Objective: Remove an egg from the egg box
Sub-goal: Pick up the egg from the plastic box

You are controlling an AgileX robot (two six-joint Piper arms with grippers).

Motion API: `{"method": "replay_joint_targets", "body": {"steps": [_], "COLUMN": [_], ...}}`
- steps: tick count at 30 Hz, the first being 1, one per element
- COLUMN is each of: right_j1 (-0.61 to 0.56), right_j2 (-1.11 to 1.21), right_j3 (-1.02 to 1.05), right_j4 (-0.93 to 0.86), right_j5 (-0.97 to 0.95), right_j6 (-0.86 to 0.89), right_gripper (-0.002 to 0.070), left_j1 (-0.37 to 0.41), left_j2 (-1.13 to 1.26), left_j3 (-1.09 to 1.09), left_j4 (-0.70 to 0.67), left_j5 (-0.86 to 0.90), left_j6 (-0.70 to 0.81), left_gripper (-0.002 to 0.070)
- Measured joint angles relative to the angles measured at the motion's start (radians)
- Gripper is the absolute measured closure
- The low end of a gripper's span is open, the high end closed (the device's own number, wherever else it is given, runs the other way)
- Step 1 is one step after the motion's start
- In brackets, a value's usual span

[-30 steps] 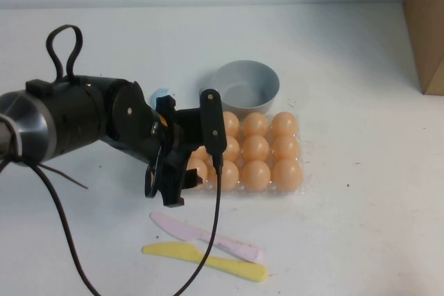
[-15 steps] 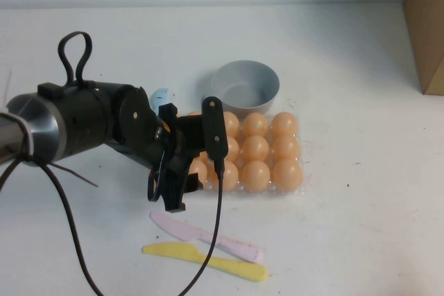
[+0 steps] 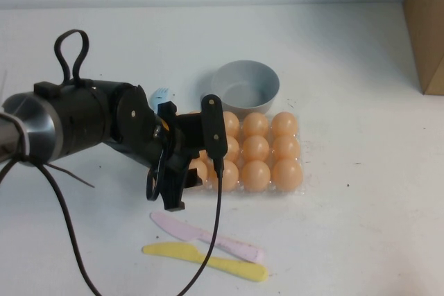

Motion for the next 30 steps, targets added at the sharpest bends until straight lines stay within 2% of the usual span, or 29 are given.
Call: {"method": "replay_joint_targets", "body": {"steps": [1,4,6,10,17,19,25,30], "right_j1": [0.000,0.000,0.000,0.000,0.000,0.000,0.000,0.000], "right_j2": [0.000,0.000,0.000,0.000,0.000,0.000,0.000,0.000], "right_j3": [0.000,0.000,0.000,0.000,0.000,0.000,0.000,0.000], "right_j4": [0.000,0.000,0.000,0.000,0.000,0.000,0.000,0.000], "right_j5": [0.000,0.000,0.000,0.000,0.000,0.000,0.000,0.000], "right_j6": [0.000,0.000,0.000,0.000,0.000,0.000,0.000,0.000], "right_gripper": [0.0694,0.0694,0.0694,0.0694,0.0694,0.0694,0.0694,0.0694], "left_j1": [0.000,0.000,0.000,0.000,0.000,0.000,0.000,0.000], "left_j2": [-0.007,-0.037,-0.055,-0.091,-0.100,-0.098,-0.063,-0.042], "left_j3": [0.000,0.000,0.000,0.000,0.000,0.000,0.000,0.000], "left_j4": [0.000,0.000,0.000,0.002,0.004,0.004,0.006,0.006], "left_j5": [0.002,0.012,0.016,0.027,0.038,0.040,0.040,0.031], "left_j6": [0.000,0.000,0.000,0.000,-0.004,-0.004,-0.004,-0.004], "left_gripper": [0.0377,0.0494,0.0530,0.0554,0.0552,0.0522,0.0290,0.0244]}}
